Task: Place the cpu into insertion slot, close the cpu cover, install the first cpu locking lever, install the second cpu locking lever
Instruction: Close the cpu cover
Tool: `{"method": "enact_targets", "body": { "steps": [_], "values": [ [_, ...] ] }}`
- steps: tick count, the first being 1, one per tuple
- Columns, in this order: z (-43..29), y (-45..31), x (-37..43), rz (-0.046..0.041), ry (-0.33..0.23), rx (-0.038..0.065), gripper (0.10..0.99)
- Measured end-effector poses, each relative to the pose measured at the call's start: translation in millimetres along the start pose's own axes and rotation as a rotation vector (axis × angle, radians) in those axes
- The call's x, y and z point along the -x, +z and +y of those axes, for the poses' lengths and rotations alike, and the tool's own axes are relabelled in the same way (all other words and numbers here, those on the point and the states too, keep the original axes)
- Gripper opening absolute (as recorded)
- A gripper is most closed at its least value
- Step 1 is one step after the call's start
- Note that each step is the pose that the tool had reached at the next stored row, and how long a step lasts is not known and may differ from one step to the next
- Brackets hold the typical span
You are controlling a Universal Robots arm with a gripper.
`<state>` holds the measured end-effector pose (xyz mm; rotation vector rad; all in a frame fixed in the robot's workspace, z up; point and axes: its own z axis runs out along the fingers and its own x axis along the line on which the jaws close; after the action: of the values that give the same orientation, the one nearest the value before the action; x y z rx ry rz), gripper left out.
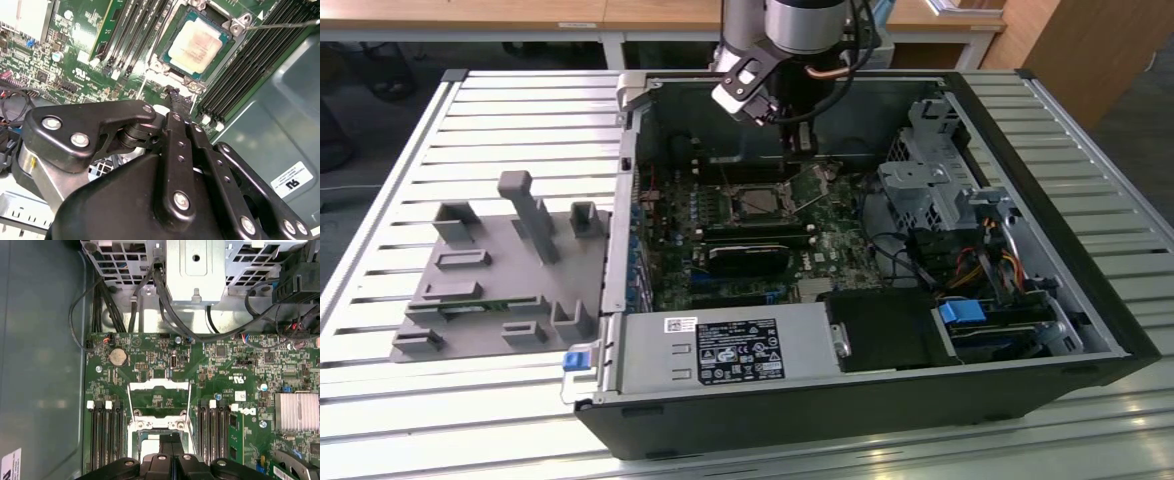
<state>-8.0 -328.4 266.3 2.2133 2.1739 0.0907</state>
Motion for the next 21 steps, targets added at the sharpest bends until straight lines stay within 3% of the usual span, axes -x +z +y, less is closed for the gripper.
{"method": "enact_targets", "body": {
  "steps": [21],
  "values": [
    [17.1,1.1,-0.3,-0.0001,0.0,0.0,0.106]
  ]
}}
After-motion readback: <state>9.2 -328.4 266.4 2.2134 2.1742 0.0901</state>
